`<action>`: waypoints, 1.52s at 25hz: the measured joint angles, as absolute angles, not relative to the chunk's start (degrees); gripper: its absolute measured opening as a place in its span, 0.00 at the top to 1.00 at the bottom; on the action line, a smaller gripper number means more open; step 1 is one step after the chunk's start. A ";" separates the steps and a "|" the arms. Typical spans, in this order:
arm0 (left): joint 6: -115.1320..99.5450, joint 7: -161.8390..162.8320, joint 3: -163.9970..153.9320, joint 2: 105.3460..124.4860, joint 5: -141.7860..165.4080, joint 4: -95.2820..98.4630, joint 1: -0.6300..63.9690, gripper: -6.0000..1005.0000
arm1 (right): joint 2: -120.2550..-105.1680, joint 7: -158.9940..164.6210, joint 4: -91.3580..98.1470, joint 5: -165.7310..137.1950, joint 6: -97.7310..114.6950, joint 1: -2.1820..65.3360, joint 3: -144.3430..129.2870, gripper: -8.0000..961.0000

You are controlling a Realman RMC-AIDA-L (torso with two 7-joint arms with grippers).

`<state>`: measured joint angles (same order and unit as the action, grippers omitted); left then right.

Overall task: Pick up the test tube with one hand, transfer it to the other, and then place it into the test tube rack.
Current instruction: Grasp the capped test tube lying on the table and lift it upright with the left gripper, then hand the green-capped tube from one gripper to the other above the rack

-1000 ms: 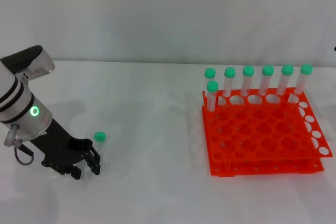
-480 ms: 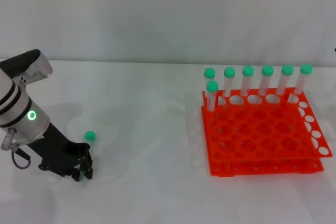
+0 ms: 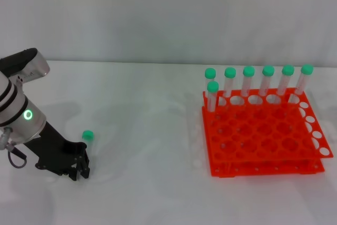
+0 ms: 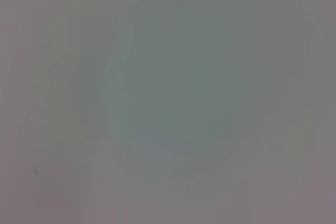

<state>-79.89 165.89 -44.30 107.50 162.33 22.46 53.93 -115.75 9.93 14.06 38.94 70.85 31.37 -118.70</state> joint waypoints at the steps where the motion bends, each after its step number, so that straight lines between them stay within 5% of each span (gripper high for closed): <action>1: -79.88 165.70 -44.27 107.46 162.32 22.56 53.93 0.78 | -115.75 9.93 14.06 38.94 70.87 31.37 -118.67 0.09; 13: -67.70 154.76 -43.76 109.58 154.41 30.54 52.86 0.78 | -115.75 9.93 13.92 39.34 70.90 31.78 -118.10 0.09; 24: -44.93 110.43 -44.06 117.71 108.11 31.04 44.36 0.78 | -115.53 10.76 14.10 39.37 70.42 31.87 -113.83 0.10; 29: -52.75 84.49 -45.20 119.10 88.42 26.10 40.35 0.78 | -114.74 18.67 13.87 38.16 70.66 31.95 -114.10 0.10; 33: -64.75 68.66 -45.50 118.93 79.09 20.92 37.83 0.79 | -112.26 28.19 14.00 30.91 71.40 32.00 -113.98 0.10; 38: -74.57 65.99 -49.23 118.49 81.25 21.30 34.89 0.79 | -106.53 45.16 14.13 17.95 76.18 32.86 -113.89 0.11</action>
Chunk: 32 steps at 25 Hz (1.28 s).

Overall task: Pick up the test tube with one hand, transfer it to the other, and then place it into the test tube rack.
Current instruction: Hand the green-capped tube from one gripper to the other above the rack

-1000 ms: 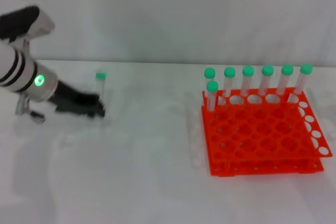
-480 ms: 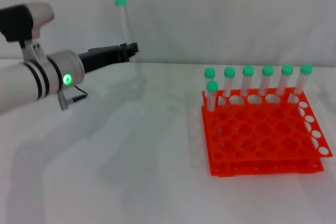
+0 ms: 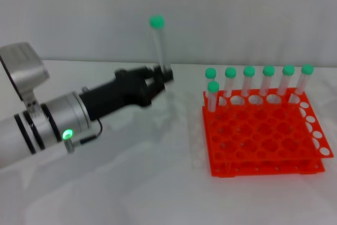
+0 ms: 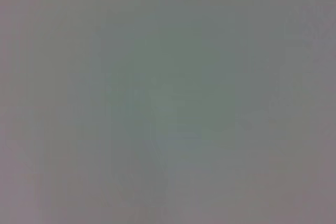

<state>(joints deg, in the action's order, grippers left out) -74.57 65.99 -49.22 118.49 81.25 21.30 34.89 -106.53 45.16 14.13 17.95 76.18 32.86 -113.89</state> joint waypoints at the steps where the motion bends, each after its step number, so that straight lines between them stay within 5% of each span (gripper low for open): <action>1: -75.67 66.21 -50.21 118.33 82.34 22.16 34.05 0.79 | -105.58 47.60 14.14 15.78 77.04 33.11 -113.88 0.11; 8: -77.41 72.56 -51.13 118.42 90.09 29.69 29.97 0.79 | -97.95 65.78 13.30 -2.92 83.87 37.44 -113.81 0.11; 12: -78.92 74.58 -51.14 118.26 93.16 31.42 30.43 0.79 | -96.61 71.94 13.28 -15.05 85.90 41.14 -113.82 0.12; 25: -79.27 76.02 -55.50 118.76 96.74 32.28 34.48 0.79 | -105.10 71.37 13.28 -21.40 82.78 43.70 -112.35 0.12; 32: -79.12 75.81 -56.76 118.82 96.78 32.29 36.16 0.79 | -107.69 68.26 13.52 -21.46 81.80 41.22 -109.01 0.12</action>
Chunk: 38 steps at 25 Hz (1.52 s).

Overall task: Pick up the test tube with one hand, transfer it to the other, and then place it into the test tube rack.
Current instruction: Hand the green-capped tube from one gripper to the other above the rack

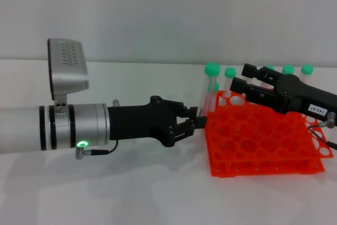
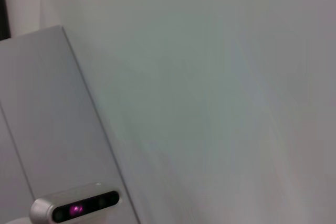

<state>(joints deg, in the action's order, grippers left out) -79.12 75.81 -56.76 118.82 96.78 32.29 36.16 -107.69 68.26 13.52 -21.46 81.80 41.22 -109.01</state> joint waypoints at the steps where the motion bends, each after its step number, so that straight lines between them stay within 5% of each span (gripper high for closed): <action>1: -78.99 75.81 -57.22 118.83 96.72 32.29 36.35 0.79 | -107.78 68.13 13.55 -21.47 81.64 41.08 -108.81 0.12; 25: -77.77 75.41 -57.83 119.26 96.34 30.42 38.90 0.79 | -112.13 63.19 14.94 -21.39 81.80 40.34 -107.51 0.13; 38: -77.76 75.32 -59.05 119.27 96.32 30.05 39.02 0.79 | -112.31 62.77 14.95 -21.62 79.36 41.05 -107.48 0.24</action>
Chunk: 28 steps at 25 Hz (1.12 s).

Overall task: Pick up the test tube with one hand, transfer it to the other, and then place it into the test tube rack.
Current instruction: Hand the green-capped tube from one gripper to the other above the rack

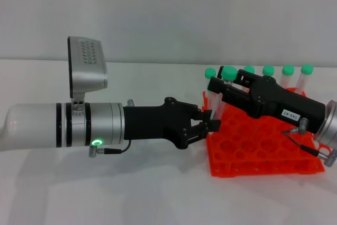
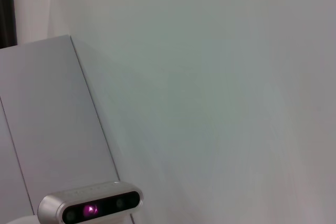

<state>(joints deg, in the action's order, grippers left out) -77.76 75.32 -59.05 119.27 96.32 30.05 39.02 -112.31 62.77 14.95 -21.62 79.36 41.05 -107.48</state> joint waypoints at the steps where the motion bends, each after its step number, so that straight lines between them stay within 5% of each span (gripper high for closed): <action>1: -77.76 75.32 -59.15 119.27 96.32 30.05 39.03 0.79 | -112.28 62.77 14.95 -21.63 79.35 41.07 -107.50 0.27; 15: -77.79 75.63 -59.18 119.18 96.60 30.05 38.88 0.80 | -111.72 63.34 14.94 -23.09 79.27 41.24 -107.21 0.62; 23: -77.83 75.60 -59.15 119.17 96.70 30.06 38.61 0.80 | -111.70 62.91 14.94 -23.10 79.40 41.22 -107.40 0.67; 28: -77.83 75.43 -59.14 119.18 96.66 30.06 38.52 0.80 | -111.74 62.89 14.93 -23.11 79.41 41.15 -107.31 0.78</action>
